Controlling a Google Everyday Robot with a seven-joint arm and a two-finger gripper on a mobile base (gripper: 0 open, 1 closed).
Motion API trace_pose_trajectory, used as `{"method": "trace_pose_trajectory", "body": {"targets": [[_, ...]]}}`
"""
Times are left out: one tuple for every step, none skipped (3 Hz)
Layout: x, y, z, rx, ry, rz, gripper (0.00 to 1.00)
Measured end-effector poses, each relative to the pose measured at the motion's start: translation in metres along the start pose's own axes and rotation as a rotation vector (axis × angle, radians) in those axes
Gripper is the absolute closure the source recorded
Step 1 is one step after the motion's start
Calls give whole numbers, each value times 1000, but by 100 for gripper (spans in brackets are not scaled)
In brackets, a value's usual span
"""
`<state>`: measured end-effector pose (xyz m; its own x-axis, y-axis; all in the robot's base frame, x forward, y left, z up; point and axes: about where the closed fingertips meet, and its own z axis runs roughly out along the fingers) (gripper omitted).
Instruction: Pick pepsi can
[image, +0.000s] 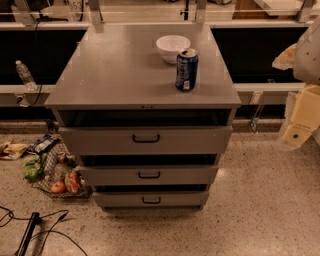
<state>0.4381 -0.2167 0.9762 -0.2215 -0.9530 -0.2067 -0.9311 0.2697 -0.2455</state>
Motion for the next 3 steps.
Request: {"method": "trace_pose_trajectory", "body": {"targets": [[0, 0, 0, 0, 0, 0, 0], [-6, -28, 8, 43, -97, 27, 0], [-15, -67, 31, 91, -272, 92, 0]]}}
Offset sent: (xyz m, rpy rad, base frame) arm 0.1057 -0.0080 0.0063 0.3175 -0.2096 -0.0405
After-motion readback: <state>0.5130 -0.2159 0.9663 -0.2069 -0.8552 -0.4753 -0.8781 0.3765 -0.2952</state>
